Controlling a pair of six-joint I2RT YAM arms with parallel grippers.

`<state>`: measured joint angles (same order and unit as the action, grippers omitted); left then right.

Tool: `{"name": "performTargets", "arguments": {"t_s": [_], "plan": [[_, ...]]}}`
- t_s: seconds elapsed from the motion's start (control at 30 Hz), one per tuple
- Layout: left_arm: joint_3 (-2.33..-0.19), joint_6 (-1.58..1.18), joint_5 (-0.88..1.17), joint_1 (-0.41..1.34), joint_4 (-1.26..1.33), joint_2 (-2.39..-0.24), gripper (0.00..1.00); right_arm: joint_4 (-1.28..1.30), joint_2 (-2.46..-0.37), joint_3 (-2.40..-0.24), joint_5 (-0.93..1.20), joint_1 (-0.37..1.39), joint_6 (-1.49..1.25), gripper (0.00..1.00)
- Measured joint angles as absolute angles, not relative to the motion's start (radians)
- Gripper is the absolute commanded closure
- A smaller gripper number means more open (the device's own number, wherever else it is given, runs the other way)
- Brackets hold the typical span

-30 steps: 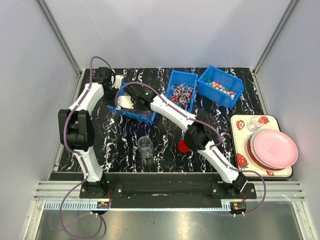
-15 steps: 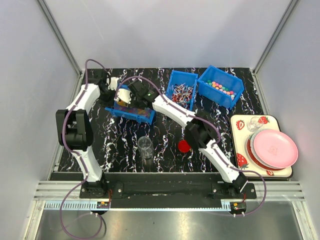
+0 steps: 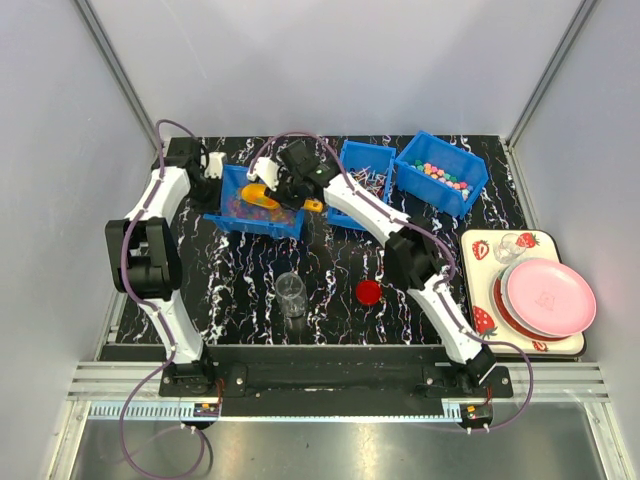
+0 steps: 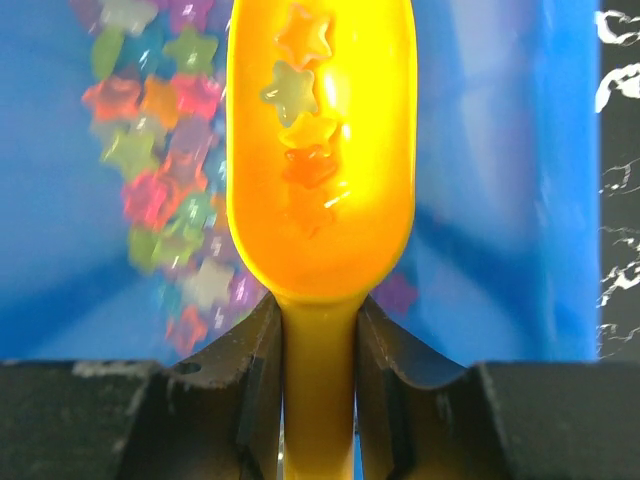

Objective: Pack the candies
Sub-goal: Scoop the fake candies from the storage box.

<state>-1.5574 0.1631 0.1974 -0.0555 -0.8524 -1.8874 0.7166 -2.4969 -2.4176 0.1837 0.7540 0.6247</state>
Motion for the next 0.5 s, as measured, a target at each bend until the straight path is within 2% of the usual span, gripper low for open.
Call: {"name": "performTargets", "arguments": {"t_s": [0.5], "plan": [[-1.558, 0.162, 0.121, -0.060, -0.835, -1.898, 1.00, 0.852, -2.378, -2.418, 0.372, 0.704, 0.611, 1.00]]}}
